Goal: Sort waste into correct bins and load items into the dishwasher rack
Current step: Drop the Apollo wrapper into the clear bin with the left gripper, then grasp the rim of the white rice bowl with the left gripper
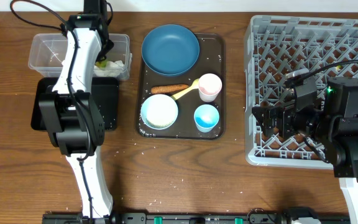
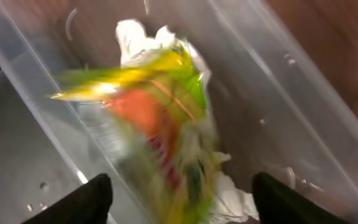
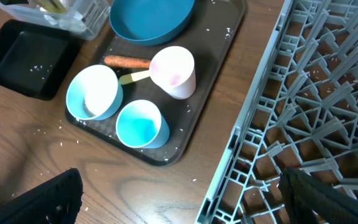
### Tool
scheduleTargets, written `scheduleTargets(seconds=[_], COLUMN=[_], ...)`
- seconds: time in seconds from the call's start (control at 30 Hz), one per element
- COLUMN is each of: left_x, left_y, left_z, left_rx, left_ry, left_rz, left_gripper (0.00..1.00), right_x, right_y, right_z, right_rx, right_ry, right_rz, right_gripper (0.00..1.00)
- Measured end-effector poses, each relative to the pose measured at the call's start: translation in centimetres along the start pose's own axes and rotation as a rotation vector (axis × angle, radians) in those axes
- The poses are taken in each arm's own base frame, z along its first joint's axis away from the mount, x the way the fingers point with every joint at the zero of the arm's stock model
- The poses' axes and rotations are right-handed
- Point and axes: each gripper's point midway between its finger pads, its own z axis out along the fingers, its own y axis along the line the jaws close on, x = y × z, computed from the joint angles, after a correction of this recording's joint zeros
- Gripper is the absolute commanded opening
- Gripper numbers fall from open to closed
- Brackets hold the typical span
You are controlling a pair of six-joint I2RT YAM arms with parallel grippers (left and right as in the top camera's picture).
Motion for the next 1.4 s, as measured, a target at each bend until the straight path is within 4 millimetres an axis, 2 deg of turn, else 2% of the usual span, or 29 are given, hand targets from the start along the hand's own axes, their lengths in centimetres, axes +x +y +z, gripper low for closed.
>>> scheduleTargets(seconds=[0.1, 0.2, 0.3, 0.37, 0.4, 0.5, 0.57, 0.63, 0.7, 0.83, 1.03, 1.2, 1.4], left_x=[0.1, 0.0, -0.4, -0.2, 0.3, 2.6, 5.0, 7.7, 10.2, 16.2, 24.8, 27.9, 29.4], left_y=[-0.5, -1.2, -2.0, -2.5, -2.7, -2.3, -1.8, -1.3, -1.3, -2.0, -2.8, -1.7, -1.7], left_z=[-0.6, -2.4, -6.0, -9.2, -11.2, -15.2, -16.9, -17.6, -17.5, -16.2, -12.6, -10.4, -10.4], left_rx=[0.016, 0.051, 0.11, 0.167, 0.206, 0.271, 0.287, 0.275, 0.265, 0.252, 0.261, 0.239, 0.257], left_ry=[-0.008, -0.028, -0.066, -0.08, -0.076, -0.024, 0.041, 0.114, 0.163, 0.238, 0.291, 0.318, 0.315], left_rz=[0.049, 0.125, 0.205, 0.268, 0.308, 0.401, 0.458, 0.516, 0.568, 0.689, 0.836, 0.889, 0.969], left_gripper=[0.8, 0.82, 0.82, 0.82, 0.82, 0.82, 0.82, 0.82, 0.82, 0.82, 0.78, 0.7, 0.64], right_x=[0.0, 0.0, 0.0, 0.0, 0.0, 0.0, 0.0, 0.0, 0.0, 0.0, 0.0, -0.1, -0.2], right_y=[0.0, 0.0, 0.0, 0.0, 0.0, 0.0, 0.0, 0.0, 0.0, 0.0, 0.0, 0.0, 0.0], right_z=[0.0, 0.0, 0.0, 0.0, 0.0, 0.0, 0.0, 0.0, 0.0, 0.0, 0.0, 0.0, 0.0], right_rx=[0.0, 0.0, 0.0, 0.0, 0.0, 0.0, 0.0, 0.0, 0.0, 0.0, 0.0, 0.0, 0.0], right_ry=[0.001, 0.0, 0.0, 0.0, 0.0, -0.001, -0.001, 0.0, -0.001, -0.001, -0.001, -0.002, -0.008], right_rz=[0.0, 0.0, 0.0, 0.0, 0.0, 0.0, 0.0, 0.0, 0.0, 0.0, 0.0, -0.001, -0.003], right_gripper=[0.99, 0.99, 0.99, 0.99, 0.99, 0.99, 0.99, 0.99, 0.99, 0.99, 0.99, 0.99, 0.99])
